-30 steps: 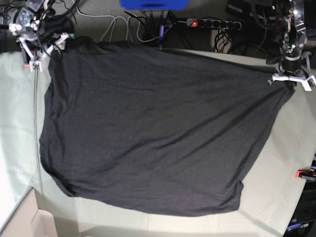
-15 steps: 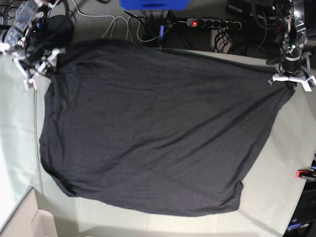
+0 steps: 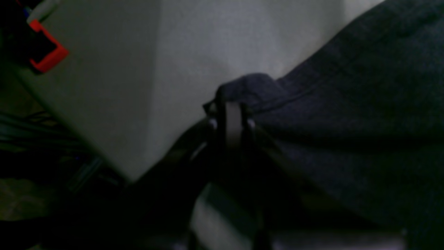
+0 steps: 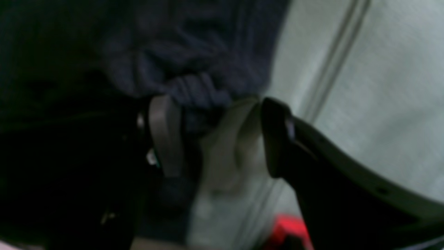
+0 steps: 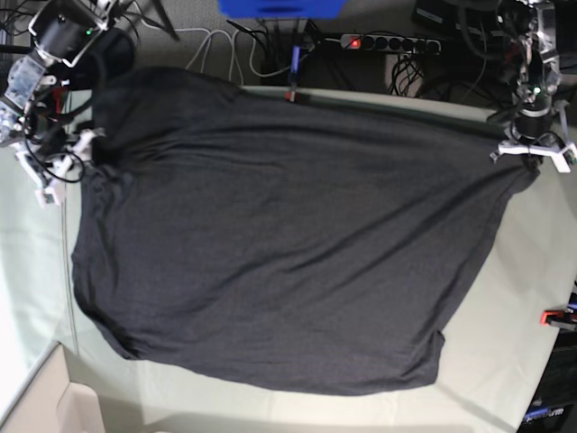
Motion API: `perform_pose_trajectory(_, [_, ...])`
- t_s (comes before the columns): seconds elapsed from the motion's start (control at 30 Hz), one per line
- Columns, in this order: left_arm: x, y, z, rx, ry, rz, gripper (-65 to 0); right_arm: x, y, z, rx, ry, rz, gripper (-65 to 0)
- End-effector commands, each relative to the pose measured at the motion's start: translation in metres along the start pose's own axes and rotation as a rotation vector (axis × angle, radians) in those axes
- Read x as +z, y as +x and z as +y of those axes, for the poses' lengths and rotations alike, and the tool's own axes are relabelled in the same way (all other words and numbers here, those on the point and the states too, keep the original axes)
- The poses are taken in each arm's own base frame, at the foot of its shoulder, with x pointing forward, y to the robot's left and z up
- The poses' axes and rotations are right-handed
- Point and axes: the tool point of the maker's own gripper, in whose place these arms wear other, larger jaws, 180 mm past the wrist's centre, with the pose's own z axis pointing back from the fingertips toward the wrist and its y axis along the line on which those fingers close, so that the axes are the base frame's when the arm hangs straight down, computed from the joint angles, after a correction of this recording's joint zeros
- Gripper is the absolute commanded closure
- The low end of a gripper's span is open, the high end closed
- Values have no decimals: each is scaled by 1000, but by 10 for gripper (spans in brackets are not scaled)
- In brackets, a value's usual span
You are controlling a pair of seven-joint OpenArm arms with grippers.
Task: Layout the t-shirt on the table in an organized manner, then fold the t-shirt properly
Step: 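Regrasp the shirt corner with the right gripper and pull it outward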
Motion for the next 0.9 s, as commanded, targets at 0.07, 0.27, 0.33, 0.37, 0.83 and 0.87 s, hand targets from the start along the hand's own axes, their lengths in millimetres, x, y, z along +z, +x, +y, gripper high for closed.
perform_pose_trajectory(0.07, [-3, 22, 1, -6, 2, -62, 0, 29, 25, -26, 44, -89, -103, -322])
perform_pose_trajectory(0.27, [-4, 23, -2, -5, -4, -65, 0, 54, 2, -17, 88, -124, -96, -323])
perform_pose_trajectory(0.33, [-4, 23, -2, -5, -2, -65, 0, 56, -13, -7, 83, -113, -76, -323])
perform_pose_trajectory(0.37, [-4, 23, -2, -5, -2, -65, 0, 57, -20, -3, 81, -108, -67, -323])
perform_pose_trajectory(0.83, [-4, 24, -2, -4, -2, -67, 0, 53, -80, 47, 8, -9, 33, -323])
perform_pose_trajectory(0.87, [-4, 24, -1, -3, 0, -68, 0, 50, -76, 46, 8, -9, 28, -323])
